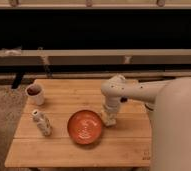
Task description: Wipe the white sponge on the table
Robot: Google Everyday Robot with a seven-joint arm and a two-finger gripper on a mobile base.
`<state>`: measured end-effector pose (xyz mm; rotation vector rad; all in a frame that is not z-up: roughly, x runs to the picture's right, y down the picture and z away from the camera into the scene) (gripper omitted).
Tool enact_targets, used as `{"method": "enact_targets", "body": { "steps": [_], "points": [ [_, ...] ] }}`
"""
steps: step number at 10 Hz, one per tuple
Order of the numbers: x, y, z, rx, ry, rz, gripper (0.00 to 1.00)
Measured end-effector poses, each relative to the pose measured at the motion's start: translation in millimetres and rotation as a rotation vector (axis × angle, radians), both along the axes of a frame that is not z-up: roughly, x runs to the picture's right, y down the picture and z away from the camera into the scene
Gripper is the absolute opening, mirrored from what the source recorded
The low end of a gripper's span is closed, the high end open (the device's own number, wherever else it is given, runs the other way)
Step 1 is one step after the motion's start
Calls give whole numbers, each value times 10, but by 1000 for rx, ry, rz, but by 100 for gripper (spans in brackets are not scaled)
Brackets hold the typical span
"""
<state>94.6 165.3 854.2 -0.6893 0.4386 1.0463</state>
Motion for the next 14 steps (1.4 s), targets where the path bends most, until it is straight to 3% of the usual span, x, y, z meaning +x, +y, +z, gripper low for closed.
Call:
{"method": "enact_targets", "body": {
  "steps": [4,7,10,14],
  "points": [
    [124,-161,368,1,58,11,0],
    [151,-181,357,4,62,10,0],
    [391,-237,447,8,116,38,0],
    [402,-232,421,4,119,33,0]
  ]
}}
